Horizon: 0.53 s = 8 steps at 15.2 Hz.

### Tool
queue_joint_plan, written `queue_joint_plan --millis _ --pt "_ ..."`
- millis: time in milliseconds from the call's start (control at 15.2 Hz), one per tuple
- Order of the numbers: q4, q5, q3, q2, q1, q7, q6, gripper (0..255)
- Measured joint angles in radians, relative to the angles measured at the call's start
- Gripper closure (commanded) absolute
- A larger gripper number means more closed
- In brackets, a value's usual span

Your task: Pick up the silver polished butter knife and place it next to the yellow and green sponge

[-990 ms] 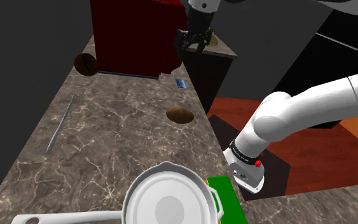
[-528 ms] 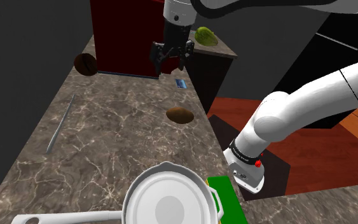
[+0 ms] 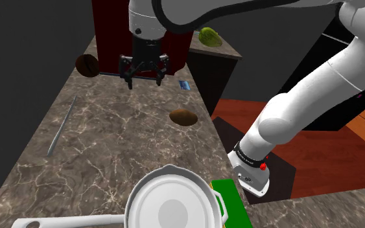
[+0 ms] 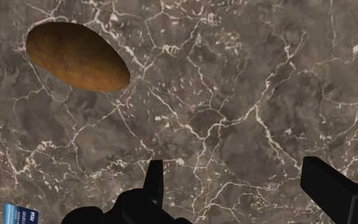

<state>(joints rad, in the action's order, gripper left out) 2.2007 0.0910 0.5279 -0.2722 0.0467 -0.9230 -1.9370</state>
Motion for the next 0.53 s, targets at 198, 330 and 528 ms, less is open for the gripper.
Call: queue_joint_plan --millis 198,330,528 --pt "-0.083 -0.034 0.055 0.115 -0.001 -0.120 -0.021 0" --pt "-0.139 -0.072 0.089 0.205 0.005 -0.209 -0.041 0" --pt "-0.226 -0.129 0.112 0.321 0.022 -0.318 -0.051 0"
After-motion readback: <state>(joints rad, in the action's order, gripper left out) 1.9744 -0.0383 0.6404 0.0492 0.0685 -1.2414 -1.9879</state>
